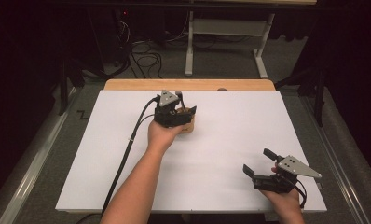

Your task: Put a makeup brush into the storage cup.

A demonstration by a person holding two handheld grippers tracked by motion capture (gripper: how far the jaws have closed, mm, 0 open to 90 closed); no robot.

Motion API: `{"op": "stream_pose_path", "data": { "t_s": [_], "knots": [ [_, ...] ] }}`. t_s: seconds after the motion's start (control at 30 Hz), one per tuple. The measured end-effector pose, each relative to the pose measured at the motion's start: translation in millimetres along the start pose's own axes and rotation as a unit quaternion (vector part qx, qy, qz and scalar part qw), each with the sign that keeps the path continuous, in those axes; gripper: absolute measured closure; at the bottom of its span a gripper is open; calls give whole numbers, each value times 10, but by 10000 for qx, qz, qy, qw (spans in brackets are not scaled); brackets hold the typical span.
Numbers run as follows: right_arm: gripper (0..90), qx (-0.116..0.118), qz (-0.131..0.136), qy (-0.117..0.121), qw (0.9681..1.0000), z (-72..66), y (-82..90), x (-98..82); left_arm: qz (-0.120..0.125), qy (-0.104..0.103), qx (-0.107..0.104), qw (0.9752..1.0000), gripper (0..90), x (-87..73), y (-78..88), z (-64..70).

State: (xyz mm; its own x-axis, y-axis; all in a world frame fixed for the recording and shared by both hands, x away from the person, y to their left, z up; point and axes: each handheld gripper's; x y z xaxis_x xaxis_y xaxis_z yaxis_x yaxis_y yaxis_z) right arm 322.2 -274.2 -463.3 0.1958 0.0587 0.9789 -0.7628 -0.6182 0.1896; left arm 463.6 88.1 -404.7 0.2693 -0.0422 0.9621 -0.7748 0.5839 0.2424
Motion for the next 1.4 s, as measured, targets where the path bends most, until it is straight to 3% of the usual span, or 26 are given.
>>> {"op": "stream_pose_path", "data": {
  "t_s": [0.67, 0.93, 1.1, 1.4],
  "knots": [
    [10, -24, -25, 15, 10000, -2, -5, 0, -7, 30, 40, 10000, 161, -32, 162, 25],
    [10, -36, -54, 45, 10000, -9, -15, -5, 12, 12, -47, 10000, 135, -79, 283, 39],
    [7, -45, -72, 50, 10000, -7, -21, -9, 19, 51, -86, 9999, 56, -95, 361, 65],
    [4, -23, -79, 101, 9999, -13, -29, 1, 59, -63, -99, 9999, 3, -136, 583, 92]
  ]
}}
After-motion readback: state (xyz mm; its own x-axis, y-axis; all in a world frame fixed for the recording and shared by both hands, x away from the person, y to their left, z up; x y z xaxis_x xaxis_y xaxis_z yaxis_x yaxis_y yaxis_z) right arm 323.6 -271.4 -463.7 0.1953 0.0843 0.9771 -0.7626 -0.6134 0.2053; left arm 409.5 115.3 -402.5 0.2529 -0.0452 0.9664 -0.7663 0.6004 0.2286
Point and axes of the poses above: each handheld gripper's, and its own axes: y roughly backward along the jaws, x roughly out of its top, z roughly to its right, and after that the axes turned 6 degrees about z, right-handed
